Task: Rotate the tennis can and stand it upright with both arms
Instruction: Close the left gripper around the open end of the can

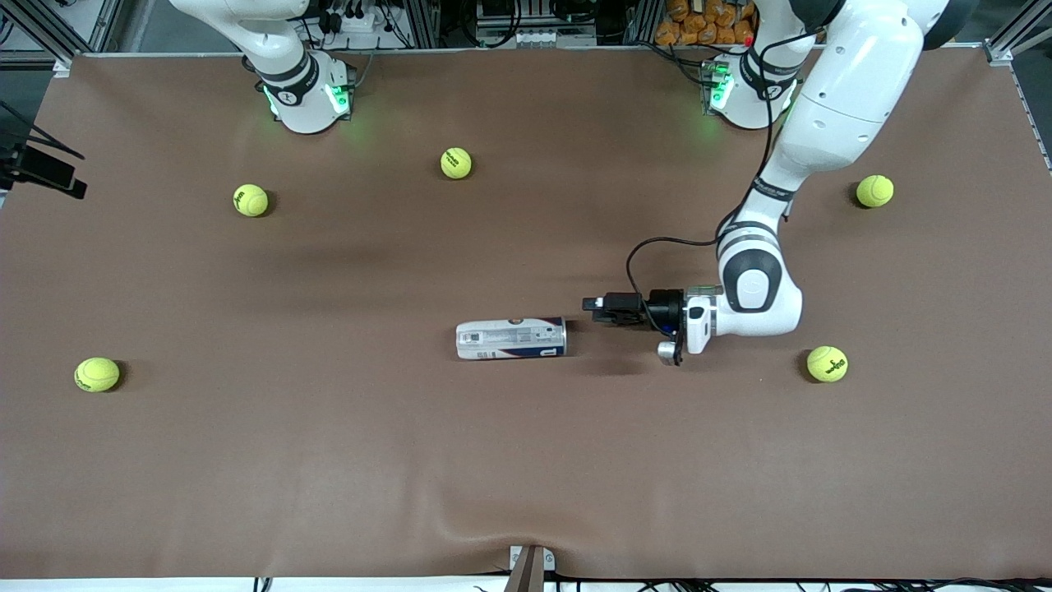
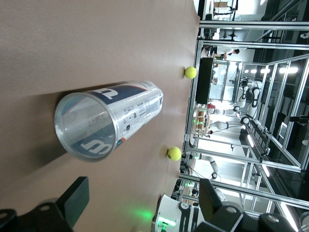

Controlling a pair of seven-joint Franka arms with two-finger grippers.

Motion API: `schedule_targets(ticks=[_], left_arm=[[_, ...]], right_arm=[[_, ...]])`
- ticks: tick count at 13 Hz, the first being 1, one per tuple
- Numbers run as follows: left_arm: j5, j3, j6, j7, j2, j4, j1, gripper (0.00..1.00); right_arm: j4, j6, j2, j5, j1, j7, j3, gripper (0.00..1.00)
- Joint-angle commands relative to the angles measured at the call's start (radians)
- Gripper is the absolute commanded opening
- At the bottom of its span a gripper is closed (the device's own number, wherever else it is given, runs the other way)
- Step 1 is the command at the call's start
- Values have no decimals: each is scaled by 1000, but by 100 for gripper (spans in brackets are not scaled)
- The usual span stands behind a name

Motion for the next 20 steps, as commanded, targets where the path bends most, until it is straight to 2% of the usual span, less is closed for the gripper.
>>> schedule_targets(ticks=[1, 8, 9, 11, 12, 13, 15, 16, 20], left_arm=[[-50, 3, 14, 50, 47, 50, -11, 100], [-142, 3, 50, 68, 138, 145, -76, 100], [-145, 3, 50, 71, 144, 146, -76, 97], [-156, 3, 53, 73, 147, 160, -80, 58], [-158, 3, 53, 73, 153, 165, -84, 45], [-153, 3, 53, 73, 159, 166, -84, 36], [-145, 6, 53, 76, 161, 166, -76, 8], [-147, 6, 53, 77, 165, 168, -79, 0], [-142, 10, 51, 108, 170, 200, -71, 0]], right_arm=[[12, -13, 1, 4, -36, 9, 8, 100], [13, 54, 16, 11, -21, 23, 14, 100], [13, 65, 16, 19, -10, 23, 14, 100], [13, 77, 17, 25, -7, 24, 14, 100], [12, 77, 19, 34, -7, 24, 14, 100], [12, 77, 21, 34, -7, 24, 14, 100], [15, 79, 25, 42, -7, 24, 14, 100], [15, 77, 25, 41, -7, 23, 14, 100], [15, 73, 25, 39, -9, 23, 14, 100]])
